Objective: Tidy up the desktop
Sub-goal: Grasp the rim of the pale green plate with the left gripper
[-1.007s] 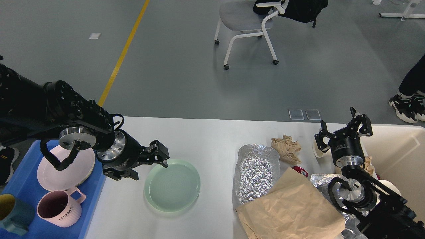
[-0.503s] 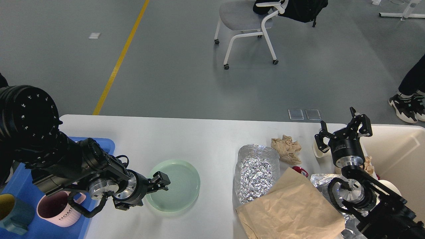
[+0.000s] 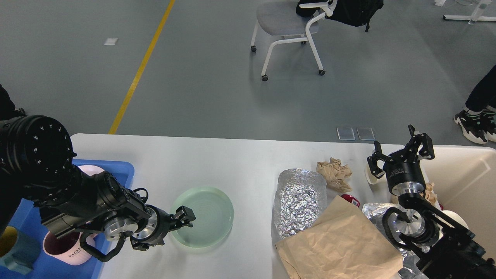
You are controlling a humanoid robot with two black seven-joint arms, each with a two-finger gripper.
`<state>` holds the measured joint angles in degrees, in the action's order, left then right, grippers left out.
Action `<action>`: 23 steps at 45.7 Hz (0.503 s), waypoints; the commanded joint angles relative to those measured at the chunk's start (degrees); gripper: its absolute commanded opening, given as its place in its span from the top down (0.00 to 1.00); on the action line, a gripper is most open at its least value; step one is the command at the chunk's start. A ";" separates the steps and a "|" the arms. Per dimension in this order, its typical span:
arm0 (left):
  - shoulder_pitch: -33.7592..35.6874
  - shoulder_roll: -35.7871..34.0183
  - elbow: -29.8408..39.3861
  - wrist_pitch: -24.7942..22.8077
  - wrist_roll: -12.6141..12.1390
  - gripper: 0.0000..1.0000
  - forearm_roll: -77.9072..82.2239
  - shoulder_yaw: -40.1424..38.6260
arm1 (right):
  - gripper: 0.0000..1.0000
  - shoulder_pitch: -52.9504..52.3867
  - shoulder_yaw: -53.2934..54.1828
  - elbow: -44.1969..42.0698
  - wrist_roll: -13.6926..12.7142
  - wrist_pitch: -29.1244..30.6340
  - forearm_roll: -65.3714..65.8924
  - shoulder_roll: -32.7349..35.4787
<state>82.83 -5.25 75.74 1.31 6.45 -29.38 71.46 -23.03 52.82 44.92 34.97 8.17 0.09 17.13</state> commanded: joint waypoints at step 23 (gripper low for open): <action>-3.29 -0.03 -2.08 6.33 0.49 0.40 -3.05 -2.46 | 0.00 0.00 0.00 -0.01 -0.07 0.00 0.00 0.01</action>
<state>79.71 -5.35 74.15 7.66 6.89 -32.49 69.00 -23.03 52.82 44.92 34.94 8.17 0.09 17.15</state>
